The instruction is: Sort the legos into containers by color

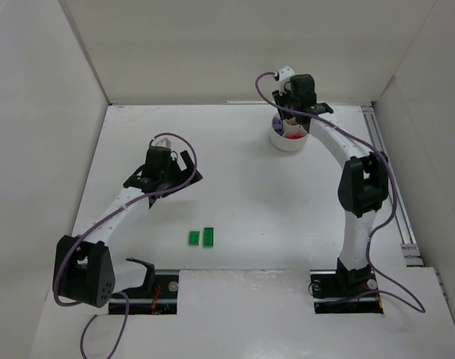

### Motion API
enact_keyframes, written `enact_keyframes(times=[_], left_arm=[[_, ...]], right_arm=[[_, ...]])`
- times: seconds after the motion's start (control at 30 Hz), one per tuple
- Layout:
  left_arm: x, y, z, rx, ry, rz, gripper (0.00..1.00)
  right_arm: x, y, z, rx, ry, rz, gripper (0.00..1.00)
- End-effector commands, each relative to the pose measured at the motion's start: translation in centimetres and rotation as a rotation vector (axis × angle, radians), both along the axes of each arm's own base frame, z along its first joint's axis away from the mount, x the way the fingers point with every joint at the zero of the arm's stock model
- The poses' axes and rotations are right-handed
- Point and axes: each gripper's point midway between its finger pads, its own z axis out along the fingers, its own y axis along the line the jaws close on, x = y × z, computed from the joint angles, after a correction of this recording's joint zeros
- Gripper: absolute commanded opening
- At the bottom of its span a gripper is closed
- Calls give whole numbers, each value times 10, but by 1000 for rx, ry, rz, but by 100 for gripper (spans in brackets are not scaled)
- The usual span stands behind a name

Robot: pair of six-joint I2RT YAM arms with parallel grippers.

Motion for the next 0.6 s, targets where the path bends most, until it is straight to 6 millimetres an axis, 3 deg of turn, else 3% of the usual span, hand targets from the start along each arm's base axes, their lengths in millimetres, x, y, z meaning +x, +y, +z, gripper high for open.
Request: enact_keyframes(times=[0.0,0.07,0.1,0.3,0.43,0.57], left_arm=[[15,-12,20,-13,-80,-73,100],[21,-15,26,-17,-97,-86,100],[21,-16,22,-13,-84,-86,100],[25,-16,16,8,-65,-101,100],[25,-18,8,7,-41,-108,100],[22,-20,7,-3,-29,-121,100]], right_arm=[[17,-21,-2,-59,29,-38,25],[27,-25,3,-55,15,-50,26],[32,-29,-6,-60,32,-58,26],[38,-31,-17,-63,63,-58,30],[39,-33,-23,-70,71,-65,44],[38,-33,-16,-67,61,-66,51]])
